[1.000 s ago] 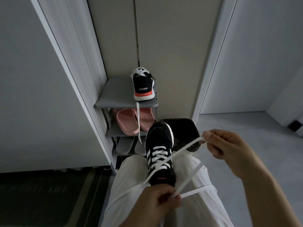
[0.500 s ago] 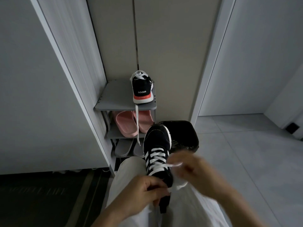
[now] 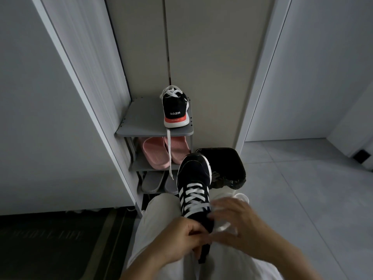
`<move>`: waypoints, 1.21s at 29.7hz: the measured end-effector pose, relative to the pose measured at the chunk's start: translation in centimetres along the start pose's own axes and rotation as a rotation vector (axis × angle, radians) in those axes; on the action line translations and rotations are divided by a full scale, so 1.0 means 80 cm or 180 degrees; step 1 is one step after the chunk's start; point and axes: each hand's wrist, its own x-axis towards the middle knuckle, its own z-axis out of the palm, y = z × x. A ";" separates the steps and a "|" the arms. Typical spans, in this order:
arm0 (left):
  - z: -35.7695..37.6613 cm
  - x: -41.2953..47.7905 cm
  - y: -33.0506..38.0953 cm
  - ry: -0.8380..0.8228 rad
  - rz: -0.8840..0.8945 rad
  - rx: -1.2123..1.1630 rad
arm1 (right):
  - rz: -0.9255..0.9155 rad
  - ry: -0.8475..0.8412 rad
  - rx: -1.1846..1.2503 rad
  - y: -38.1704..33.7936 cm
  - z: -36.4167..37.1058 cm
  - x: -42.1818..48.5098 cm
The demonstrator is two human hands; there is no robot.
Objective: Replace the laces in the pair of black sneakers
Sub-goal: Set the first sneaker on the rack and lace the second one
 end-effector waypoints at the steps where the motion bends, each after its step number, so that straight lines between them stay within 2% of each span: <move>1: 0.002 0.003 0.004 0.0001 0.0012 -0.0066 | 0.0122 -0.0265 0.0436 -0.010 0.002 0.003; 3: -0.003 0.004 0.005 0.0004 -0.0006 -0.0118 | 0.0525 -0.0474 0.1025 -0.012 -0.005 0.002; 7: -0.021 -0.004 -0.015 -0.0080 -0.0134 -0.0105 | 0.1172 -0.0443 0.1223 0.023 -0.025 -0.017; 11: -0.005 0.004 -0.015 0.0045 -0.0071 0.0204 | 0.0690 -0.0479 0.0735 0.012 -0.016 -0.015; 13: 0.009 0.013 -0.011 0.0140 -0.0052 0.0304 | 0.0680 -0.0424 0.1007 -0.008 -0.005 -0.006; 16: 0.018 0.022 -0.010 0.0321 -0.0015 0.0416 | 0.0873 -0.0255 0.1017 -0.017 0.006 0.003; 19: 0.022 0.021 -0.011 0.0575 0.0048 0.0493 | 0.1015 -0.0340 0.1149 -0.016 0.010 0.004; 23: 0.035 0.021 -0.019 0.0964 -0.0003 0.0267 | 0.1234 -0.0289 0.1095 -0.009 0.012 0.008; 26: 0.041 0.025 -0.028 0.1026 -0.0339 -0.0052 | 0.1339 -0.0059 0.0749 0.007 0.010 0.018; 30: 0.044 0.032 -0.034 0.1125 -0.0525 -0.0587 | 0.1264 -0.0289 0.0403 0.015 0.017 0.032; 36: 0.053 0.038 -0.023 0.1297 -0.0516 -0.0812 | 0.1096 -0.0405 0.0276 0.017 0.019 0.038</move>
